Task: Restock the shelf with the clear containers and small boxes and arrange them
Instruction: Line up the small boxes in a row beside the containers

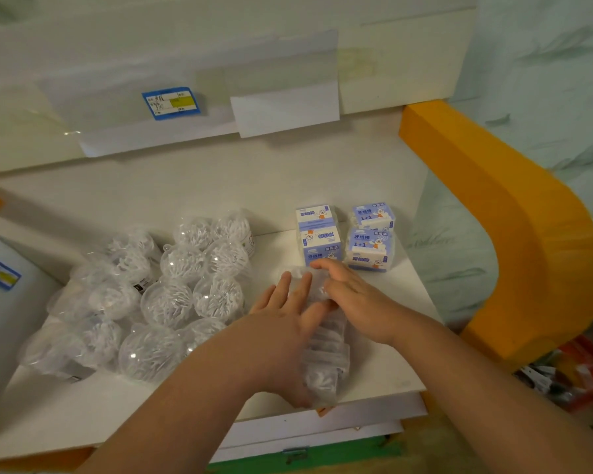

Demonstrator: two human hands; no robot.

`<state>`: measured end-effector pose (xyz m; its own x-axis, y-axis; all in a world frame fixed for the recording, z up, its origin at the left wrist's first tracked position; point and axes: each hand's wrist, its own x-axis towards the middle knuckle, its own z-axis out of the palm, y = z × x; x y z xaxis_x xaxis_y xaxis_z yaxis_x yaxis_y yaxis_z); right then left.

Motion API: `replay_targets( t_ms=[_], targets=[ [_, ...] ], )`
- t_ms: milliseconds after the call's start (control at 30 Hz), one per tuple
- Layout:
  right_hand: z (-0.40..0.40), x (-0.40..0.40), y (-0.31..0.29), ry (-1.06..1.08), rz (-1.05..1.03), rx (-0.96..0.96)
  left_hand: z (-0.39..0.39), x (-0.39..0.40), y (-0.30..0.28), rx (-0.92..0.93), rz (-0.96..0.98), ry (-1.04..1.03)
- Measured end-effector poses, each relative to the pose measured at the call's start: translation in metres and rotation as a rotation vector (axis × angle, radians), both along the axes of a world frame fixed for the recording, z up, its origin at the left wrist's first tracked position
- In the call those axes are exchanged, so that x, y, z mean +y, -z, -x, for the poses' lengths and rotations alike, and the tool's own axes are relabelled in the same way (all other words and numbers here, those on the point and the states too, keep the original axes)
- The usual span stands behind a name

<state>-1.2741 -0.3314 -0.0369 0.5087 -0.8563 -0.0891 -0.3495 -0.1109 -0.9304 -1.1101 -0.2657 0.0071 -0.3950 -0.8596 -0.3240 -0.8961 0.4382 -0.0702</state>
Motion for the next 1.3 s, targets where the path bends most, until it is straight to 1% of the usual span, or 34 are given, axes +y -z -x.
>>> replay_targets(
  t_ms=[33, 100, 167, 200, 233, 267, 333, 367, 533, 633, 867, 1033, 1100, 1200, 1233, 1300],
  targets=[
    [0.003, -0.001, 0.000, 0.024, 0.098, 0.025, 0.000, -0.001, 0.000, 0.002, -0.006, -0.003],
    [0.011, -0.004, -0.003, 0.134, 0.378, 0.080, -0.001, -0.002, 0.000, 0.012, -0.008, -0.008],
    [0.019, -0.012, -0.004, 0.311, 0.621, 0.189, 0.000, -0.003, 0.000, 0.014, -0.009, -0.017],
    [0.023, -0.018, -0.004, 0.406, 0.706, 0.268, 0.001, -0.004, 0.000, 0.008, -0.010, -0.020],
    [0.027, -0.024, -0.005, 0.472, 0.747, 0.365, 0.002, -0.004, -0.001, -0.001, -0.012, -0.024],
    [0.030, -0.030, -0.006, 0.496, 0.735, 0.479, 0.004, -0.004, -0.001, -0.009, -0.014, -0.029],
    [0.034, -0.037, -0.009, 0.452, 0.620, 0.695, 0.005, -0.005, -0.002, -0.017, -0.015, -0.046],
    [0.034, -0.039, -0.009, 0.427, 0.581, 0.764, 0.005, -0.005, -0.002, -0.019, -0.011, -0.055],
    [0.033, -0.039, -0.002, 0.402, 0.672, 0.920, 0.006, -0.006, -0.001, -0.052, 0.012, -0.088],
    [0.035, -0.041, -0.003, 0.376, 0.654, 0.926, 0.006, -0.005, -0.002, -0.081, 0.012, -0.113],
    [0.041, -0.037, -0.004, 0.325, 0.579, 0.744, 0.005, -0.005, -0.004, -0.101, -0.001, -0.155],
    [0.046, -0.027, -0.004, 0.267, 0.517, 0.691, 0.003, -0.009, -0.007, -0.099, -0.017, -0.198],
    [0.045, -0.024, -0.005, 0.265, 0.483, 0.642, 0.002, -0.010, -0.006, -0.099, -0.021, -0.202],
    [0.039, -0.026, -0.012, 0.400, 0.433, 0.501, 0.001, -0.011, -0.003, -0.098, -0.022, -0.209],
    [0.036, -0.030, -0.015, 0.460, 0.445, 0.496, 0.001, -0.011, -0.002, -0.097, -0.019, -0.209],
    [0.031, -0.043, -0.020, 0.532, 0.448, 0.571, 0.001, -0.011, -0.001, -0.093, -0.017, -0.207]
  ],
)
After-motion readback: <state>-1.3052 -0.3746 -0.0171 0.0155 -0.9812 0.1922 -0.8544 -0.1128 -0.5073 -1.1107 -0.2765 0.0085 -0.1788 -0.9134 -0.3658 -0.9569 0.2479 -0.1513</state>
